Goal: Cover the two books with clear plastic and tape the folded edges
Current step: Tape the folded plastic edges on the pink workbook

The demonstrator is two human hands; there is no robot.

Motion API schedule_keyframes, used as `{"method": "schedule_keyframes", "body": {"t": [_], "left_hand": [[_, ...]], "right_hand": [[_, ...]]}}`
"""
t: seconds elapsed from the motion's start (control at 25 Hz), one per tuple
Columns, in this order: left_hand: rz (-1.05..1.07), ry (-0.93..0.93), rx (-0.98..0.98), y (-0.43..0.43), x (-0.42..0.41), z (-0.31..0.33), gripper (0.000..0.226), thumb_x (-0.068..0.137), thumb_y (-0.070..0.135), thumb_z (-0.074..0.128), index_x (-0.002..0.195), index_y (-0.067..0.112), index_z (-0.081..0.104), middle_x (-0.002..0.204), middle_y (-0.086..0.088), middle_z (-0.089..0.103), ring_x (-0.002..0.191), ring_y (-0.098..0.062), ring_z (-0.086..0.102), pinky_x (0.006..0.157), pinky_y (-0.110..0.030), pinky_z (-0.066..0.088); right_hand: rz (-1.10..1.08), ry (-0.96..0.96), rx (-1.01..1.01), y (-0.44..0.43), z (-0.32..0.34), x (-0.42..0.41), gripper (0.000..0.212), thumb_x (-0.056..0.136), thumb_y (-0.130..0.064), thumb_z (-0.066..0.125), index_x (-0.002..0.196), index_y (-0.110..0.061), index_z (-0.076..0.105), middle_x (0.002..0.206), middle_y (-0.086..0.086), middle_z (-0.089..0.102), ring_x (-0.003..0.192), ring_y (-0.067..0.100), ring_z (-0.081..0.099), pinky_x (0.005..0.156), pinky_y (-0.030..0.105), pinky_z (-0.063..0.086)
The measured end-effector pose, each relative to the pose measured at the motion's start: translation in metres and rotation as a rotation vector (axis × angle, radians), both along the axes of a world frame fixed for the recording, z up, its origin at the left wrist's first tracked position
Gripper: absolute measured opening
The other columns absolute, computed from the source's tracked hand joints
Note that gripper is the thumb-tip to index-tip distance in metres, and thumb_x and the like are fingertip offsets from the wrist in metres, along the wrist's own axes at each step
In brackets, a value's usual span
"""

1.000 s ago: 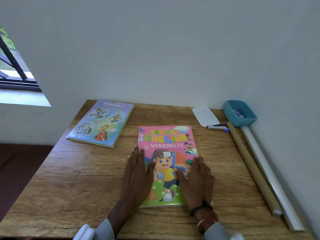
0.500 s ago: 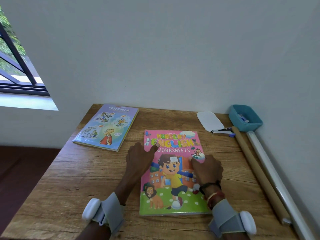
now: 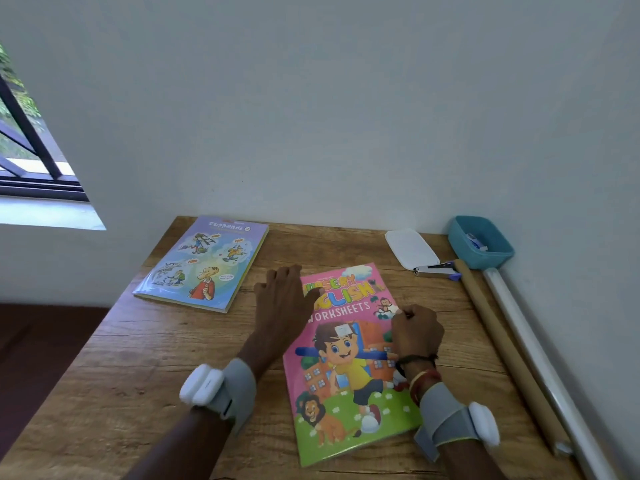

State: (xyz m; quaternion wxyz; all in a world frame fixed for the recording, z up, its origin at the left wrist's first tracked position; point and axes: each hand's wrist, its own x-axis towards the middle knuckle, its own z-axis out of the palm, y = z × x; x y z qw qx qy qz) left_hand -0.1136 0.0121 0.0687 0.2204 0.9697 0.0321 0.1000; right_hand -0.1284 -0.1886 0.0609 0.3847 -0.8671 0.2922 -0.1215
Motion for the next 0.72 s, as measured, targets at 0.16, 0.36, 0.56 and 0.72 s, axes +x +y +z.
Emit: {"method": "schedule_keyframes", "body": {"t": [0.16,0.36,0.56,0.72], "left_hand": [[-0.066,0.038,0.027,-0.005,0.031,-0.016,0.041,0.095,0.051,0.051,0.116,0.017,0.06,0.121,-0.001,0.06,0.115,-0.02,0.05,0.099,-0.044,0.034],[-0.048,-0.129,-0.117,0.0,0.039,-0.036,0.027,0.093,0.048,0.055,0.087,0.022,0.06,0.095,0.004,0.062,0.097,-0.019,0.055,0.089,-0.044,0.039],[-0.028,-0.144,-0.203,0.004,0.043,-0.038,0.027,0.093,0.047,0.055,0.082,0.023,0.059,0.091,0.007,0.06,0.095,-0.016,0.054,0.088,-0.041,0.036],[-0.049,-0.172,-0.208,0.009,0.041,-0.042,0.027,0.094,0.046,0.055,0.081,0.023,0.058,0.088,0.008,0.058,0.091,-0.014,0.053,0.086,-0.04,0.037]], "right_hand": [[0.057,0.057,-0.111,-0.005,0.001,-0.009,0.022,0.085,-0.015,0.056,0.096,-0.012,0.075,0.103,0.013,0.07,0.101,0.034,0.061,0.075,0.03,0.045],[0.076,0.049,-0.357,-0.05,0.011,0.026,0.028,0.083,-0.03,0.06,0.105,-0.013,0.067,0.117,0.012,0.062,0.109,0.032,0.057,0.087,0.037,0.049],[0.307,0.083,-0.795,-0.084,0.015,0.078,0.045,0.086,-0.011,0.05,0.13,-0.011,0.047,0.135,0.017,0.043,0.12,0.037,0.041,0.094,0.049,0.042],[0.473,0.325,-0.98,-0.097,0.015,0.092,0.041,0.096,-0.017,0.039,0.137,-0.018,0.04,0.14,0.011,0.043,0.129,0.032,0.032,0.099,0.047,0.034]]}}
